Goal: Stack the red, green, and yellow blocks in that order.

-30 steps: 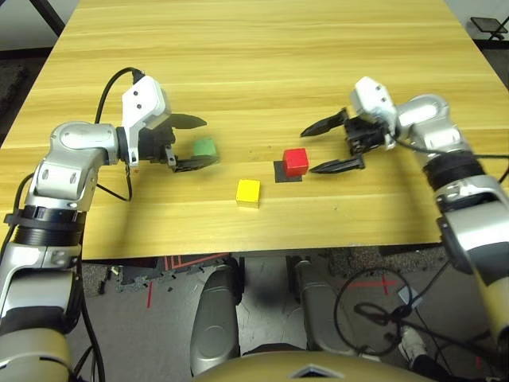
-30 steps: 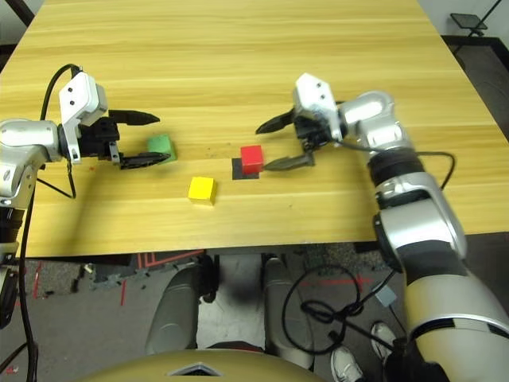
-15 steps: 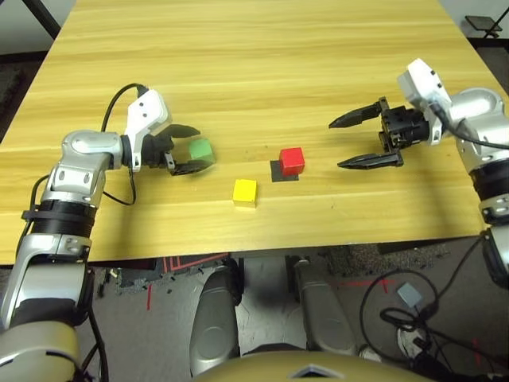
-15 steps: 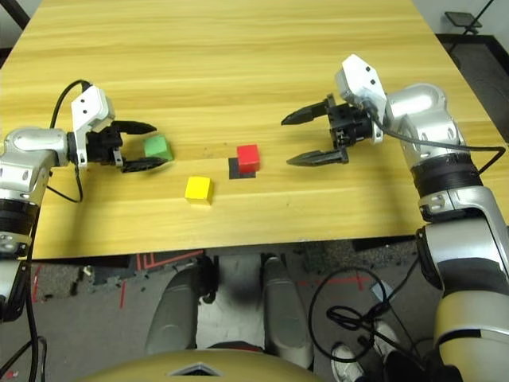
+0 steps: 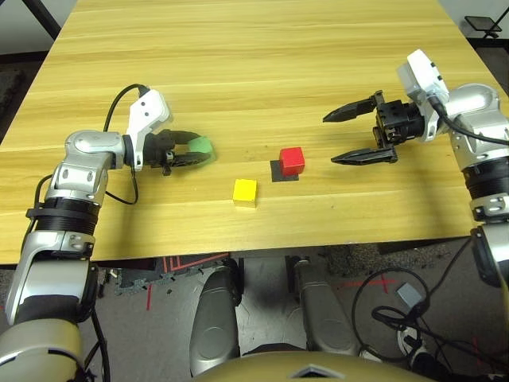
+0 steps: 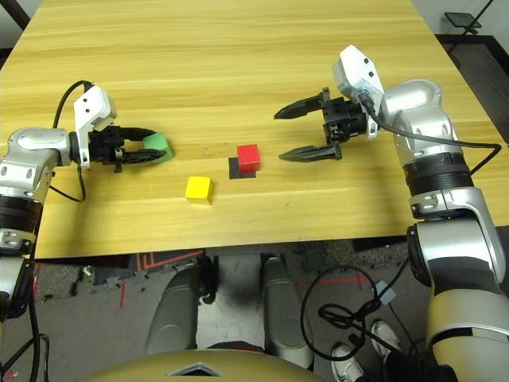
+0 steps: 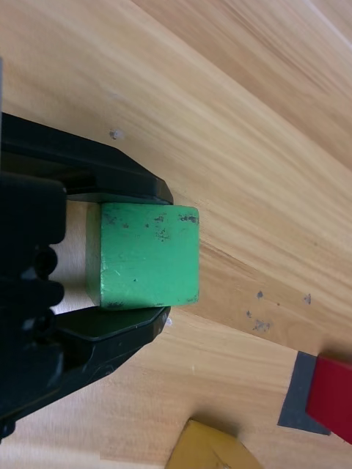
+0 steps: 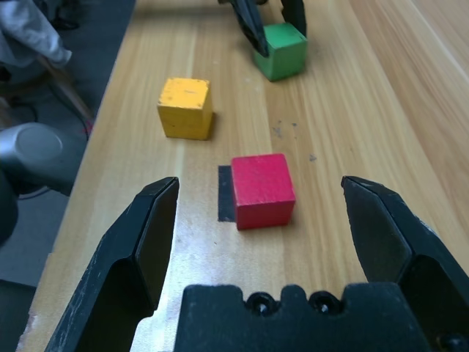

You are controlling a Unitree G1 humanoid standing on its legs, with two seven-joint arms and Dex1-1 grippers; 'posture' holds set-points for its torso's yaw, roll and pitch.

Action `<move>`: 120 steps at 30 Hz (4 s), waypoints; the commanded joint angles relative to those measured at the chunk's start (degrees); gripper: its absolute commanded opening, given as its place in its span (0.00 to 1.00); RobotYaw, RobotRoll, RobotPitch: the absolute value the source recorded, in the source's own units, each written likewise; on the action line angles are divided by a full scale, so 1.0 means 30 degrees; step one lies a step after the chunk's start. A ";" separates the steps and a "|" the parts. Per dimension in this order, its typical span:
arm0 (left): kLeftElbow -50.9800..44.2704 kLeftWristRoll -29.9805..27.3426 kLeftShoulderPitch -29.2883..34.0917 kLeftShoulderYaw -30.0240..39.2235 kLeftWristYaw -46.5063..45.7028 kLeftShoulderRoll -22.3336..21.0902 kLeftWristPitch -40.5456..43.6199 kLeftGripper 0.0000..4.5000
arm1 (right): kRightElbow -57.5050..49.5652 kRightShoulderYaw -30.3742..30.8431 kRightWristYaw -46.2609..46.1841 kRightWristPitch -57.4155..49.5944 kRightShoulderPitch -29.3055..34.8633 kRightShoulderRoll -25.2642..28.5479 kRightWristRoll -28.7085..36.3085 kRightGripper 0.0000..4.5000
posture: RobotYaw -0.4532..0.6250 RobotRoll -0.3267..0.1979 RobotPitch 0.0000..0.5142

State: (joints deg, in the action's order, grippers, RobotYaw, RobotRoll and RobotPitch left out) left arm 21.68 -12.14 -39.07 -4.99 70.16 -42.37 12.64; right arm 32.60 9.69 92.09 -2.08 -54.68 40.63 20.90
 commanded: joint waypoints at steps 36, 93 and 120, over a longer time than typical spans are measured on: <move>-0.4313 0.0342 -0.5350 -0.5177 -0.2061 0.6815 0.6236 0.46 | -0.3167 -0.1953 -0.0950 -0.0608 0.4121 0.0412 -0.0618 1.00 | 0.46 0.62 0.47; -0.9001 -0.1063 -0.3421 -0.3507 0.1997 0.0933 0.6721 0.99 | -0.1557 -0.1844 -0.0967 -0.0010 0.2952 -0.0213 -0.1008 1.00 | 0.51 0.63 0.46; -1.0593 0.0008 0.2892 -0.3904 -0.0187 -0.0357 0.4045 0.99 | -0.0732 -0.1888 -0.0648 0.0158 0.2360 -0.0357 -0.1357 1.00 | 0.52 0.57 0.47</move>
State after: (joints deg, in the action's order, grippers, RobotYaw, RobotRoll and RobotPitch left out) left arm -11.06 -13.15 -31.34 -15.66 69.48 -43.72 26.41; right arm 31.25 4.35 89.66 -1.41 -47.49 39.04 16.98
